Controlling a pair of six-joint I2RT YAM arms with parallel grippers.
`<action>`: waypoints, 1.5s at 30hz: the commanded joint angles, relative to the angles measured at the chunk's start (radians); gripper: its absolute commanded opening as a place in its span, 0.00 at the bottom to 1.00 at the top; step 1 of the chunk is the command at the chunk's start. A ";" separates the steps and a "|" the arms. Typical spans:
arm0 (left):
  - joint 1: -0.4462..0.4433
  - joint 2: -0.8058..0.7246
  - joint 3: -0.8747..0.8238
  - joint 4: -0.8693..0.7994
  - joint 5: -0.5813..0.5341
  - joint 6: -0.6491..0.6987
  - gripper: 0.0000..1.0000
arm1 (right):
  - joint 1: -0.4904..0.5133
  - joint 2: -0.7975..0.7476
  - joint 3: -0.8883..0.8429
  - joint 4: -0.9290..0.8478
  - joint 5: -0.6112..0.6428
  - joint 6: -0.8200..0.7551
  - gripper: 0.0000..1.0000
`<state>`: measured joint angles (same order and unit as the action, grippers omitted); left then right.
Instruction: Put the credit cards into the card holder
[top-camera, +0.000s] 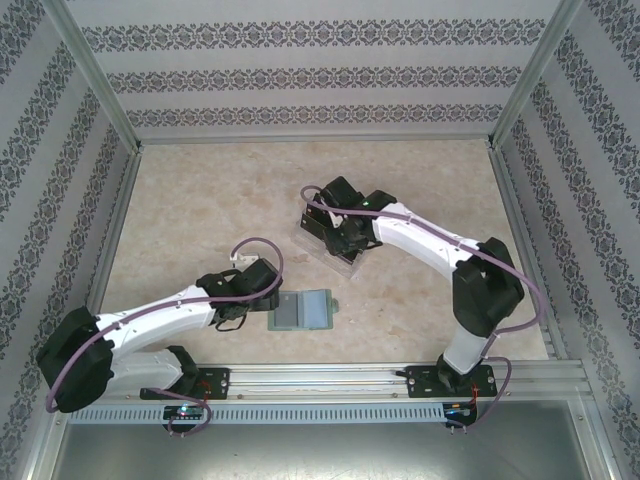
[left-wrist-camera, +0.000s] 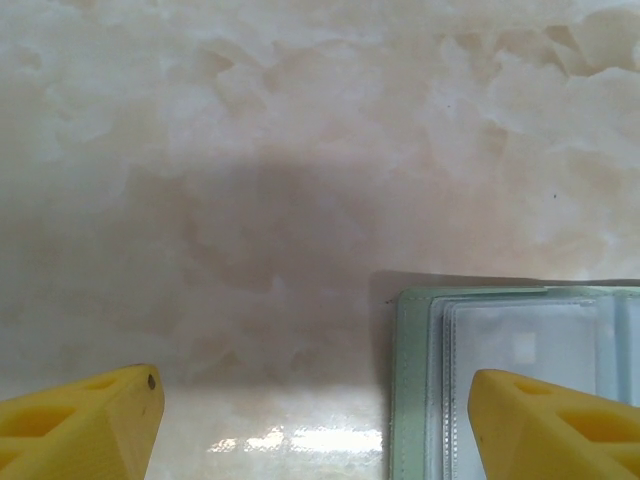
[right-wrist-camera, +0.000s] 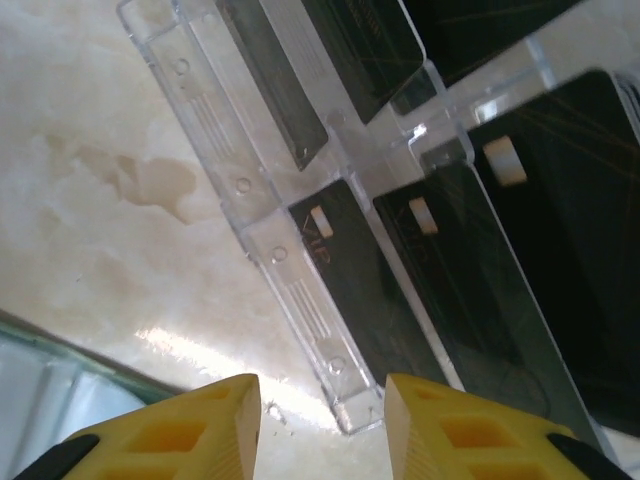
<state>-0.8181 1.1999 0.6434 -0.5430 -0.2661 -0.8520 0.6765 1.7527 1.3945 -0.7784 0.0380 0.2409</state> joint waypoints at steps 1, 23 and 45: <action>-0.008 0.009 0.029 0.026 0.008 0.000 0.81 | 0.000 0.059 0.081 -0.020 0.034 -0.068 0.37; 0.037 -0.099 -0.055 0.013 -0.011 -0.074 0.82 | 0.018 0.424 0.504 -0.134 0.128 -0.156 0.31; 0.045 -0.097 -0.067 0.035 0.007 -0.069 0.83 | 0.032 0.471 0.597 -0.177 0.127 -0.167 0.19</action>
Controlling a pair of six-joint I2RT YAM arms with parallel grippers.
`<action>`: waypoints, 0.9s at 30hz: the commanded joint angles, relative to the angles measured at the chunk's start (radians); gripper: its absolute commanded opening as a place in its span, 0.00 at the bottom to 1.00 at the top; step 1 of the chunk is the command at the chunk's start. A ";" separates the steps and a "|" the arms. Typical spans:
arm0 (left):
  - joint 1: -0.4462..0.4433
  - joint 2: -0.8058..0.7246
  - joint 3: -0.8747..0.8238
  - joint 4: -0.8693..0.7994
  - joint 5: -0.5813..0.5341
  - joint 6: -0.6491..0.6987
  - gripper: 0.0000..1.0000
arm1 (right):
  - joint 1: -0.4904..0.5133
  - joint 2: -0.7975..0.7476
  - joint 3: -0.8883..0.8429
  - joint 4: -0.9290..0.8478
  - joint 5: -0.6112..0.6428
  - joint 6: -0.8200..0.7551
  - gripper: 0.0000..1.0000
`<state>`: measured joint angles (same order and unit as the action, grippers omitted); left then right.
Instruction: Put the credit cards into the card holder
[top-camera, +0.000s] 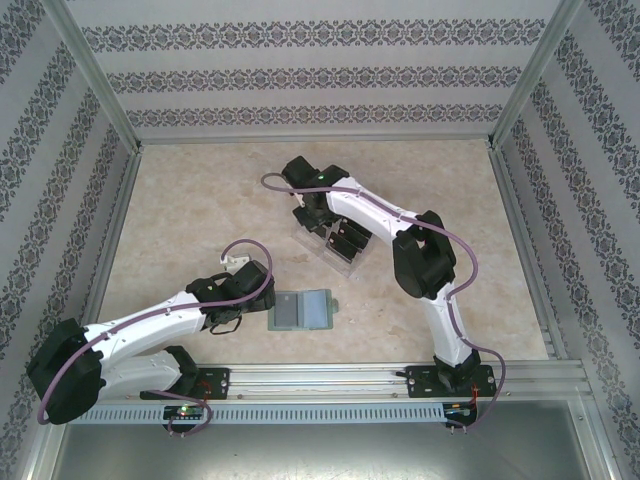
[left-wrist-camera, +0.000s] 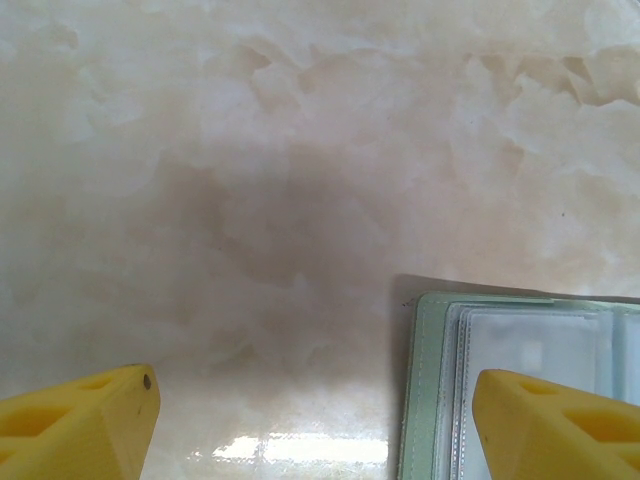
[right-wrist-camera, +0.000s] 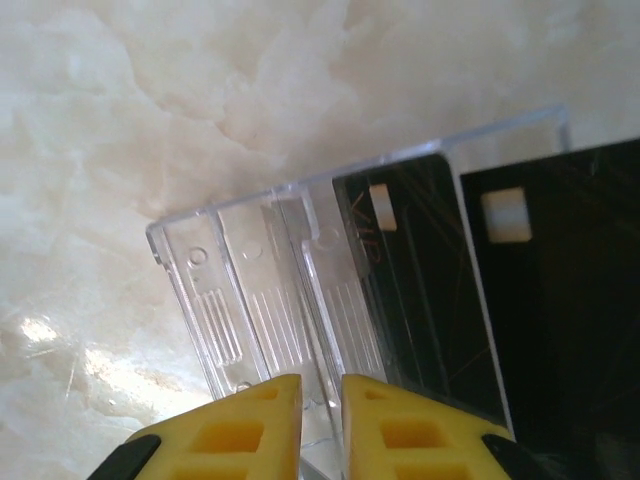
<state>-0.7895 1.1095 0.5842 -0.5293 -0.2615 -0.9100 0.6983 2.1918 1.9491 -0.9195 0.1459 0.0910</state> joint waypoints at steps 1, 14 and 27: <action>0.016 -0.004 -0.007 0.020 0.002 -0.010 0.83 | 0.011 0.036 0.050 -0.039 0.017 -0.019 0.19; 0.016 0.004 -0.004 0.029 0.007 -0.001 0.82 | 0.006 0.034 0.030 -0.033 0.033 -0.020 0.23; 0.016 0.013 -0.011 0.045 0.014 -0.002 0.82 | 0.007 -0.005 0.020 -0.025 0.054 -0.022 0.25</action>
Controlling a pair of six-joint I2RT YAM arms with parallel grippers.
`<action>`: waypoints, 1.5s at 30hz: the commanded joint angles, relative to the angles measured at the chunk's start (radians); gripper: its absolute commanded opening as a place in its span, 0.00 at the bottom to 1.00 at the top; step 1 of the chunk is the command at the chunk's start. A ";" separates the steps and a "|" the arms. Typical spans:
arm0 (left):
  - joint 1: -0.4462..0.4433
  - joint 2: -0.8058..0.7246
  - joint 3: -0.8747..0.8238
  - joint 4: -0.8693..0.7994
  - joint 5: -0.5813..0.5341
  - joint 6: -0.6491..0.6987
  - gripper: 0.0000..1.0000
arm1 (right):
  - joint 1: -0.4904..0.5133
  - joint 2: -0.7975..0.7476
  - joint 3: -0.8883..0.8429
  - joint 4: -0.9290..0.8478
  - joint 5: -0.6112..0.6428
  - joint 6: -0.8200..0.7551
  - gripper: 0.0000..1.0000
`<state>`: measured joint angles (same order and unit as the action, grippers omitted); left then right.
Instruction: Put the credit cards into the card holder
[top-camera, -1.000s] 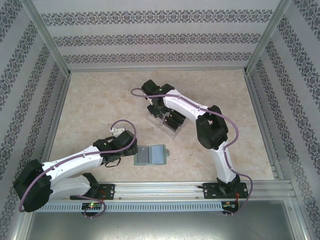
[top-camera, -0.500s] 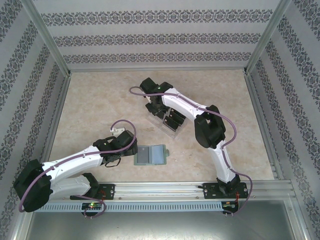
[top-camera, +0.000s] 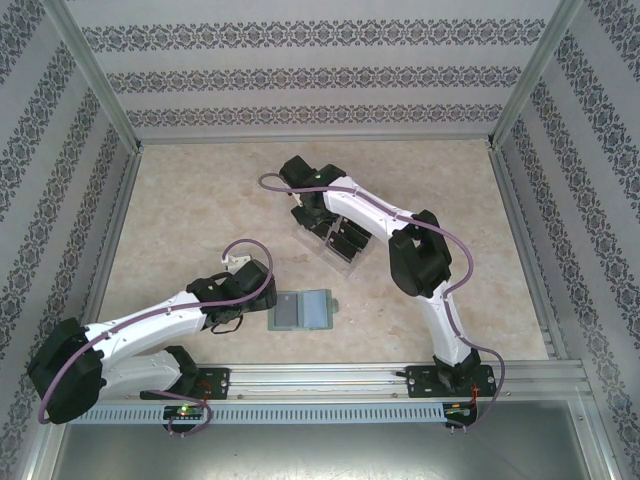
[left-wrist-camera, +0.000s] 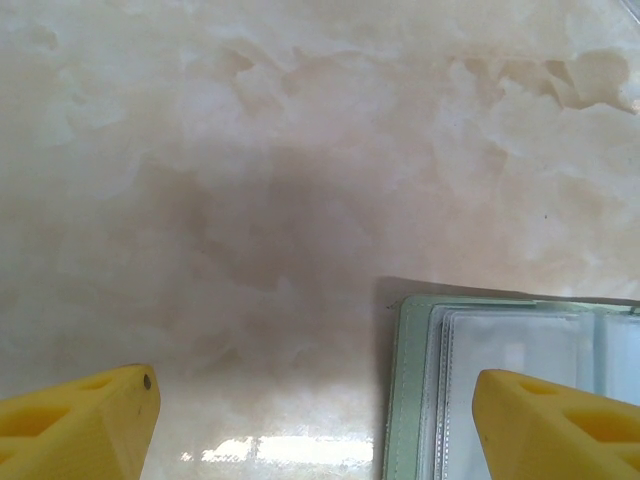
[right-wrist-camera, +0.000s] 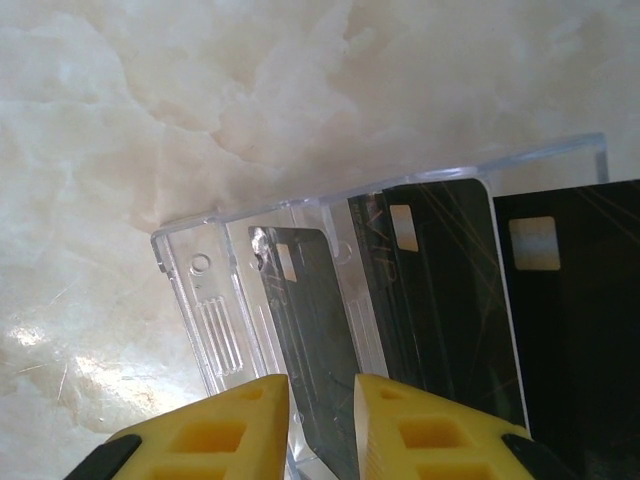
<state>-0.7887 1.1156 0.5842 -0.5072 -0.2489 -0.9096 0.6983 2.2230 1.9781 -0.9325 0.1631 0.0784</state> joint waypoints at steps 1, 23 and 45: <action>0.015 0.007 -0.011 0.024 0.002 -0.002 0.82 | 0.007 -0.031 -0.007 -0.016 0.043 -0.010 0.25; 0.016 0.023 -0.007 0.039 0.011 0.002 0.82 | 0.021 -0.095 -0.076 0.024 0.117 -0.024 0.26; 0.015 0.029 0.003 0.038 0.011 0.008 0.82 | 0.025 -0.022 -0.079 0.014 0.097 -0.022 0.25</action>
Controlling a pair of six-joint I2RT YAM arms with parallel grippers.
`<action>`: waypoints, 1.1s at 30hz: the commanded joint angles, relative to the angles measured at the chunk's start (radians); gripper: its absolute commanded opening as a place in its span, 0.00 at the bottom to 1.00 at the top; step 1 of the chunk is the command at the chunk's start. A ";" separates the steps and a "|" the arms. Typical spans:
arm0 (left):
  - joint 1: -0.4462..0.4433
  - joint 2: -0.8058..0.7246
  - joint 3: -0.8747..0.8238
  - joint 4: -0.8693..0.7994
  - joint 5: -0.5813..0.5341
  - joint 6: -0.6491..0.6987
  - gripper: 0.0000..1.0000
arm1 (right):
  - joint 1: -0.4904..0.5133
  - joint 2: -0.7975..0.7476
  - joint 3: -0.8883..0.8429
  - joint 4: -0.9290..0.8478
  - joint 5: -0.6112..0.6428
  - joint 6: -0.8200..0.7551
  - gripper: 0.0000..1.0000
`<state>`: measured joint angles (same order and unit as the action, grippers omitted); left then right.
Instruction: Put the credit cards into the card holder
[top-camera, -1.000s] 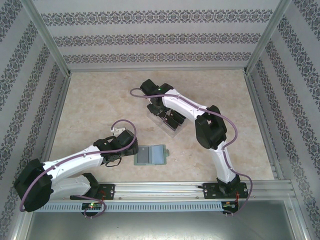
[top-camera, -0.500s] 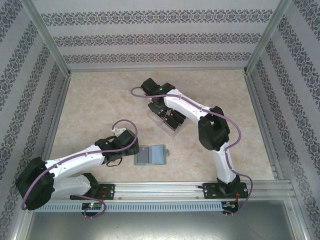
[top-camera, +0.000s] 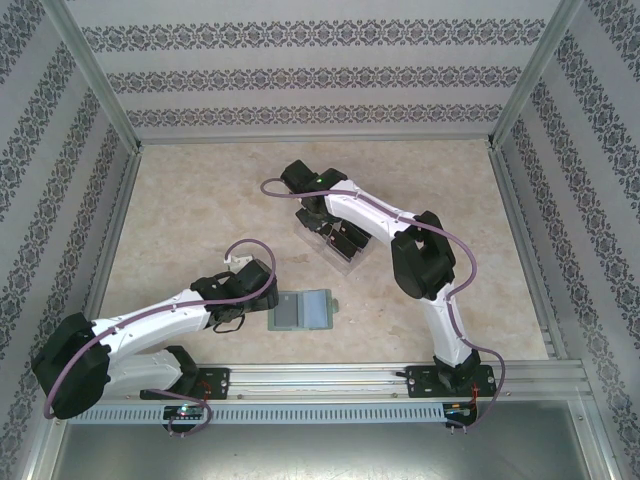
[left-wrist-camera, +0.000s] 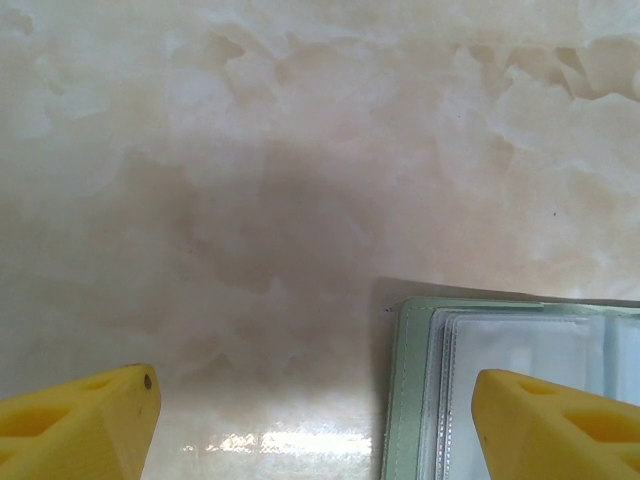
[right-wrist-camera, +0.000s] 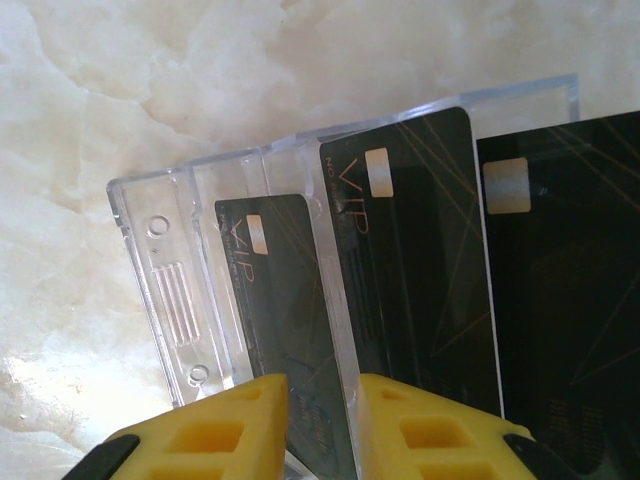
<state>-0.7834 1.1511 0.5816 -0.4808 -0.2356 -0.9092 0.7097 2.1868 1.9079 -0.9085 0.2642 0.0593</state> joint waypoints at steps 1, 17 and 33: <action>0.010 -0.006 0.006 0.011 -0.002 0.007 0.82 | 0.015 0.014 -0.008 -0.010 -0.003 -0.003 0.25; 0.010 -0.012 -0.001 0.016 -0.002 0.006 0.82 | 0.017 0.016 -0.007 -0.013 -0.030 0.000 0.21; 0.010 -0.004 -0.006 0.030 0.000 0.004 0.82 | 0.015 0.020 0.016 -0.019 0.041 -0.014 0.33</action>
<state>-0.7834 1.1507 0.5816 -0.4767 -0.2356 -0.9092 0.7181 2.1872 1.9083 -0.9089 0.2733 0.0525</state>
